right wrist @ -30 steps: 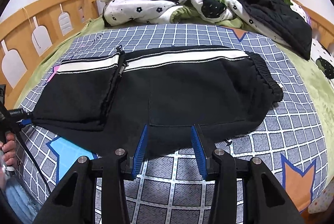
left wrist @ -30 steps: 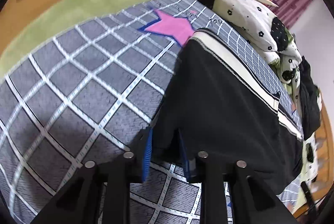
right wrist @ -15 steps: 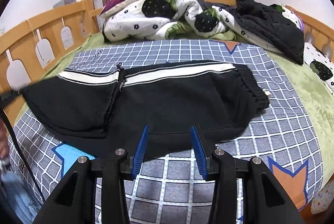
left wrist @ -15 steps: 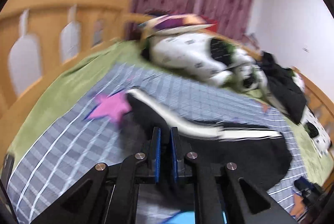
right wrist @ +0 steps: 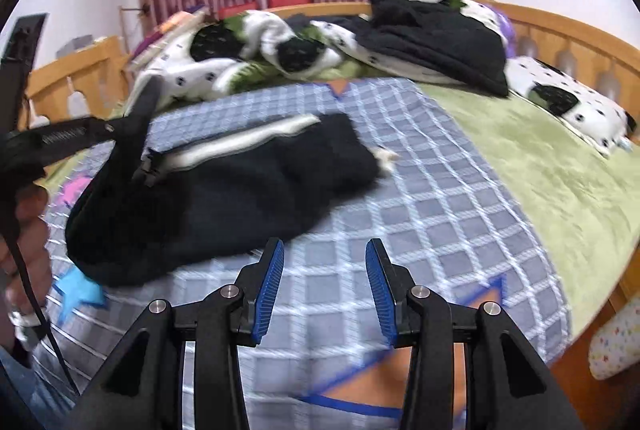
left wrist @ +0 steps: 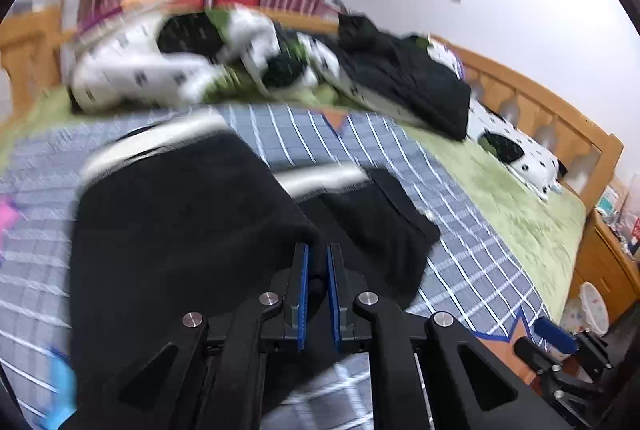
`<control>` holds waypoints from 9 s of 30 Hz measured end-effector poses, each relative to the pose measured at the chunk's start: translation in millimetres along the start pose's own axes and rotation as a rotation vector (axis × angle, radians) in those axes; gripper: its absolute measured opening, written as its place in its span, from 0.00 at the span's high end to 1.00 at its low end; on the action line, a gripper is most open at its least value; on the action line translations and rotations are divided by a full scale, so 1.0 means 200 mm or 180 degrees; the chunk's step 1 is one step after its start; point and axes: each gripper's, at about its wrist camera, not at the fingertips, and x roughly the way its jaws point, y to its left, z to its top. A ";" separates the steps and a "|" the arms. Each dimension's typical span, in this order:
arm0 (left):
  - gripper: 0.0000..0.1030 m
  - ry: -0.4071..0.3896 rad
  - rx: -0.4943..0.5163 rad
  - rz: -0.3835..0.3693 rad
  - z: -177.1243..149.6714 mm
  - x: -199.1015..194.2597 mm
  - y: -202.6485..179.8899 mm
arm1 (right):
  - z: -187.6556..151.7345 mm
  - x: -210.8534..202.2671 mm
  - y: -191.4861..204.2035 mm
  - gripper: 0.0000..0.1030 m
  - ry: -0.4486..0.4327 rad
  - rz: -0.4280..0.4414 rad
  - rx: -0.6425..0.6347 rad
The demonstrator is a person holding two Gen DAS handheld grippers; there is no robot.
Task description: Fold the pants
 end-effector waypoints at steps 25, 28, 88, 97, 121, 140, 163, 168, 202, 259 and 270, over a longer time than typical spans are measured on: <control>0.39 0.0533 -0.0787 0.0335 -0.61 -0.36 0.76 | 0.27 0.79 0.38 0.47 0.1106 0.1332 0.0250; 0.39 0.0406 -0.0725 0.0241 -0.61 -0.34 0.72 | 0.22 0.87 0.51 0.70 0.1156 0.1445 0.0142; 0.39 0.0803 -0.1237 -0.0415 -0.13 0.32 0.73 | 0.65 1.08 -0.10 0.40 0.0614 0.0499 -0.0024; 0.58 0.0802 -0.1392 -0.0469 -0.12 0.44 0.71 | 0.63 1.23 -0.13 0.38 0.0753 0.0618 0.0088; 0.77 0.0829 -0.1153 -0.0176 0.06 -0.46 1.33 | 0.65 0.48 0.60 0.89 0.0415 0.1658 0.0334; 0.52 0.0449 -0.0858 0.0694 0.02 -0.43 1.41 | 0.57 0.88 0.92 0.65 0.0763 0.0950 -0.0301; 0.51 0.0466 -0.0276 0.0733 0.17 -0.03 1.22 | 0.63 0.90 1.04 0.66 0.0507 0.1009 -0.0529; 0.50 0.0476 -0.0160 0.0745 0.08 0.03 1.24 | 0.56 1.01 1.02 0.67 0.0526 0.0889 -0.0525; 0.46 0.0639 -0.0115 0.0495 -0.73 -0.85 1.00 | -0.13 0.30 0.76 0.60 0.0941 0.0871 -0.0466; 0.41 0.0286 -0.0226 0.0824 -0.54 -0.52 0.98 | -0.01 0.43 0.84 0.58 0.0347 0.0633 -0.0531; 0.41 0.0327 -0.0310 0.0838 -0.53 -0.54 0.99 | -0.01 0.44 0.85 0.56 0.0353 0.0600 -0.0505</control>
